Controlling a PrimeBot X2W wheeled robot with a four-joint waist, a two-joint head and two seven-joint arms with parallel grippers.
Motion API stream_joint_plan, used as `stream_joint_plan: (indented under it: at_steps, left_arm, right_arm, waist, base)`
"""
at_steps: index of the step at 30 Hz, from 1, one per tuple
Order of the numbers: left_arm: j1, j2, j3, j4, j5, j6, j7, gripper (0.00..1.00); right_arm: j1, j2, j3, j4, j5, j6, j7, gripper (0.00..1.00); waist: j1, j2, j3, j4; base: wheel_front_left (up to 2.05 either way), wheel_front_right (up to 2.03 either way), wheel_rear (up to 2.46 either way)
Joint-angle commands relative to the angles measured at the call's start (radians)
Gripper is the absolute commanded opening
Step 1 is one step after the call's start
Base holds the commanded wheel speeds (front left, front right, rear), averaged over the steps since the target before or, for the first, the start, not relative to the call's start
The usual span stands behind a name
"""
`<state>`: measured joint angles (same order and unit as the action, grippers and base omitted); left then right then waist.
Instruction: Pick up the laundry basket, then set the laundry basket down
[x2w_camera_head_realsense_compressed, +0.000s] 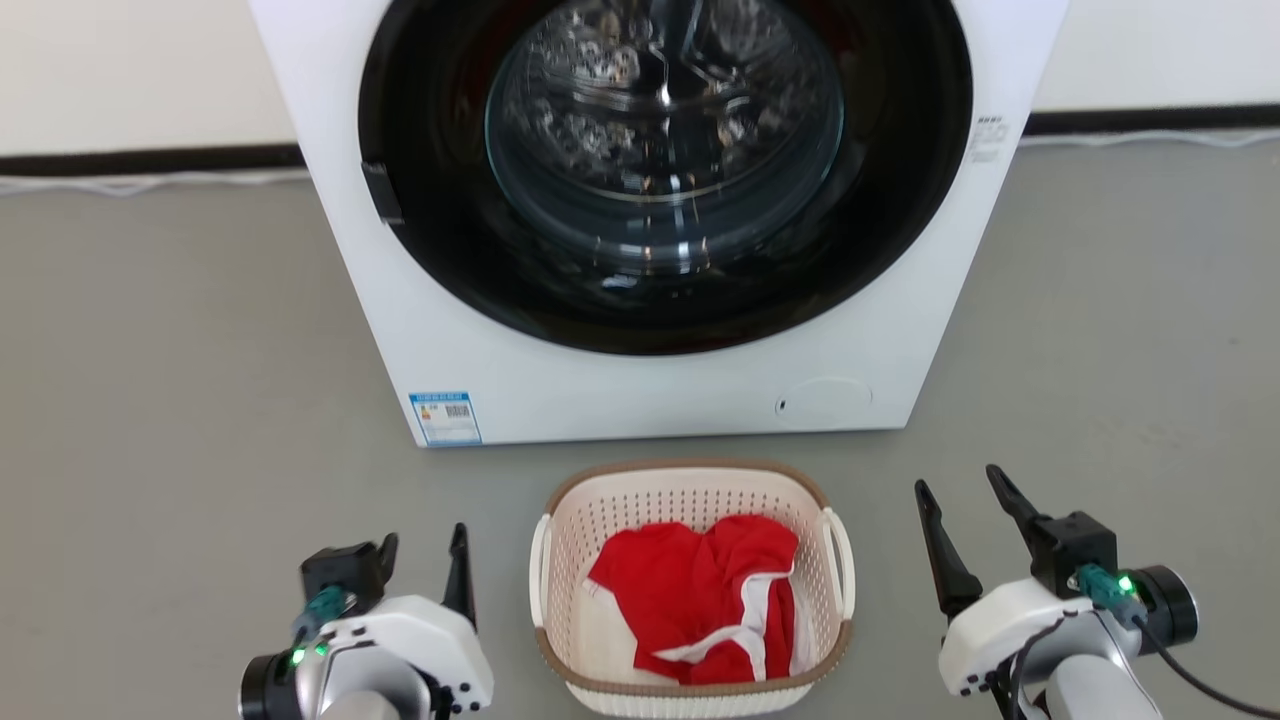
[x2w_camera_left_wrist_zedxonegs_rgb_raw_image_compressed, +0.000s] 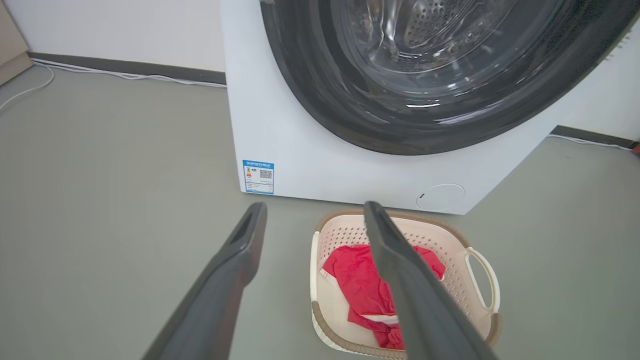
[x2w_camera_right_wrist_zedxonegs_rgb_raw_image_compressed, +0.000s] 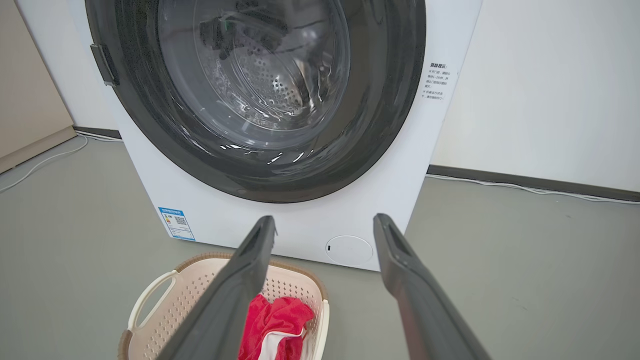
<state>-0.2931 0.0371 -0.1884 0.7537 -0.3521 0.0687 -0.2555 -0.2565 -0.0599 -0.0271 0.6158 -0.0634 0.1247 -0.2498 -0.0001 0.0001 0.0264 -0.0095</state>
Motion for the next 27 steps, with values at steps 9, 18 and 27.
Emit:
stream_joint_plan:
  at_steps: [9, 18, 27]
  left_arm:
    - [0.061, 0.013, 0.124, -0.112, 0.027, -0.022, -0.006, 1.0]
    - [0.122, 0.013, 0.197, -0.173, 0.042, -0.024, -0.006, 1.0]
    - [0.151, 0.013, 0.21, -0.195, 0.038, -0.02, -0.006, 1.0]
  right_arm:
    - [0.049, 0.003, 0.01, -0.081, -0.027, 0.006, -0.012, 1.0]
    - [0.093, 0.005, -0.012, -0.108, -0.025, 0.006, -0.012, 1.0]
    - [0.112, 0.007, -0.029, -0.113, -0.024, 0.006, -0.012, 1.0]
  waist:
    - [0.0001, -0.0001, -0.055, -0.009]
    - [0.0001, -0.0001, -0.09, -0.017]
    - [0.0001, -0.0001, -0.106, -0.018]
  base:
    - [0.0, 0.0, 0.0]
    - [0.0, 0.0, 0.0]
    - [0.0, 0.0, 0.0]
